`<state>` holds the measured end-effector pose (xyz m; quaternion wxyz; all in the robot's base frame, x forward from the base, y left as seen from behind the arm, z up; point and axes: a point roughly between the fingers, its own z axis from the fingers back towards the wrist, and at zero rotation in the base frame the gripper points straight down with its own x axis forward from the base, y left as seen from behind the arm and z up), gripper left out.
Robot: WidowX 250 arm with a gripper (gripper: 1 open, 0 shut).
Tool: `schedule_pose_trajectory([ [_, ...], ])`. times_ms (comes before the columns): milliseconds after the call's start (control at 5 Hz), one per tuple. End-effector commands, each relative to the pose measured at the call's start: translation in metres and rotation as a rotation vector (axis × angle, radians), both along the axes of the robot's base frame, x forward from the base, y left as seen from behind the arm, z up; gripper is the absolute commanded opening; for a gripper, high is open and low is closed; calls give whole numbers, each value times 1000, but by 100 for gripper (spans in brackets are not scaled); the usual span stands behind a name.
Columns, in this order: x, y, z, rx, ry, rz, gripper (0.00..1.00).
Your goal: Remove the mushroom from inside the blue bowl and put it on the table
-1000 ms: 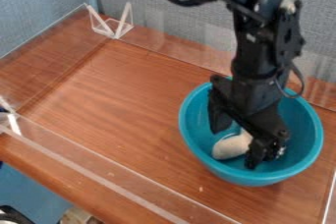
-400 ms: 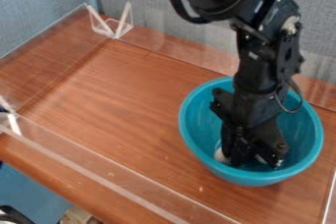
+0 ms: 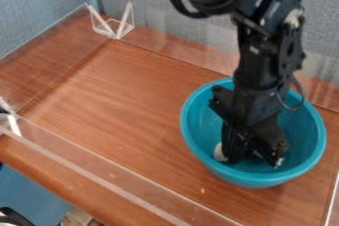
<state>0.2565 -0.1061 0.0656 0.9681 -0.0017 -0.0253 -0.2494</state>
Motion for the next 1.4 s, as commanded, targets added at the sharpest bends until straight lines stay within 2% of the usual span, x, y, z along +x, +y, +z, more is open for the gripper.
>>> schedule_pose_trajectory([
  [0,8,3,45,-23,-111,7,0],
  [200,11,28,96,6,-184,62,0],
  [400,8,56,128,22,-224,105,0],
  [600,1,73,124,24,-202,106,0],
  [800,-6,67,111,13,-171,52,100],
  [1000,-9,57,103,4,-149,-1,100],
  [1200,-9,34,93,-15,-139,-88,100],
])
